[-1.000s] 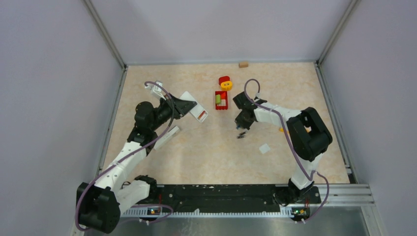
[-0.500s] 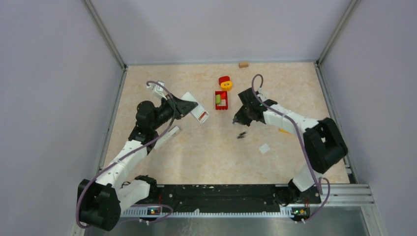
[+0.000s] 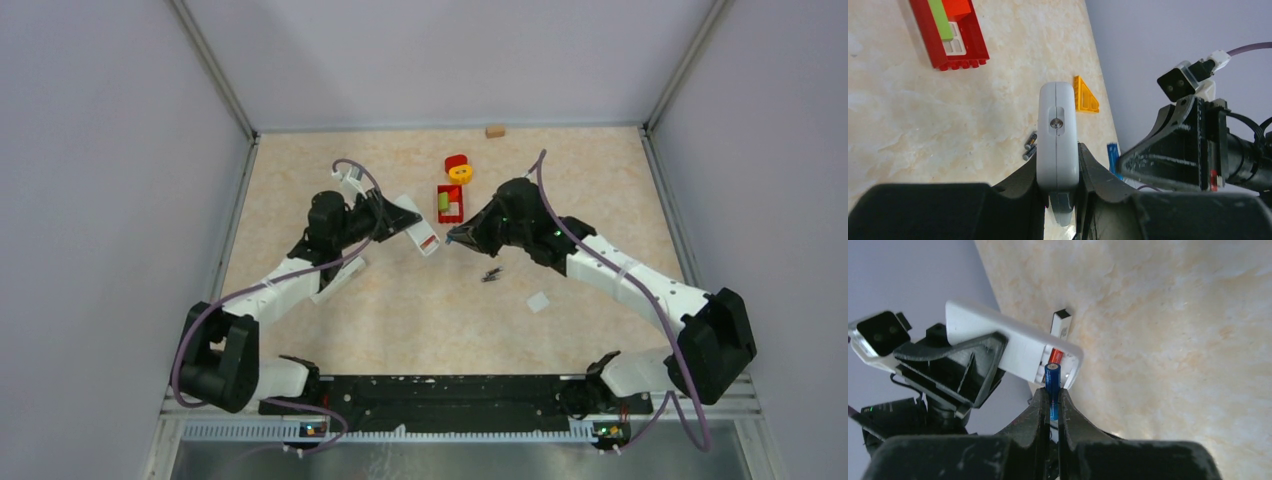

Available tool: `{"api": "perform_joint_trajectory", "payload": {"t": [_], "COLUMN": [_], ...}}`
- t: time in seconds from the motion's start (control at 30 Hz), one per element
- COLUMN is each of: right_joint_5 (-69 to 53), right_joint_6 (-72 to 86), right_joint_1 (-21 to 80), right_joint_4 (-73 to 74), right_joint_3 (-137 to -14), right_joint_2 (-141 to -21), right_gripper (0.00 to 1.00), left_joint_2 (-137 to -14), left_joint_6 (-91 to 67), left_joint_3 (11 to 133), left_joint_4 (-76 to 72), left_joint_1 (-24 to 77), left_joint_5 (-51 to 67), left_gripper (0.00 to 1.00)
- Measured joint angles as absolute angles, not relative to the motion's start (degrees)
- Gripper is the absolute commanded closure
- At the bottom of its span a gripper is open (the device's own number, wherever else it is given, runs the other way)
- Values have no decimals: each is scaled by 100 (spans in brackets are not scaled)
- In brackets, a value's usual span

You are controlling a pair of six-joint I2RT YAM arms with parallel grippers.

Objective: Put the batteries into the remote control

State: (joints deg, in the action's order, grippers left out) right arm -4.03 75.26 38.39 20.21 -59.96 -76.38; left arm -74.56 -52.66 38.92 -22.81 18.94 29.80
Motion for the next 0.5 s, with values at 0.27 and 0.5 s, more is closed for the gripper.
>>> {"api": "perform_joint_trajectory", "payload": {"t": [0.27, 0.5], "right_joint_5": [-790, -869], "right_joint_6": [7859, 6156], "right_joint_1": [4189, 4222], "right_joint_4": [1487, 762], "right_joint_3": [-5996, -6045], "right_joint_2": [-7658, -7708], "right_gripper": [100, 100], "left_joint_2": [-7529, -7520], "left_joint_6": [-5288, -5376], "left_joint_3": [4029, 4029], "left_joint_4": [-2401, -2379], "left_joint_1": [1968, 1968], "left_joint_5": [2976, 3015], "left_gripper": [100, 100]}}
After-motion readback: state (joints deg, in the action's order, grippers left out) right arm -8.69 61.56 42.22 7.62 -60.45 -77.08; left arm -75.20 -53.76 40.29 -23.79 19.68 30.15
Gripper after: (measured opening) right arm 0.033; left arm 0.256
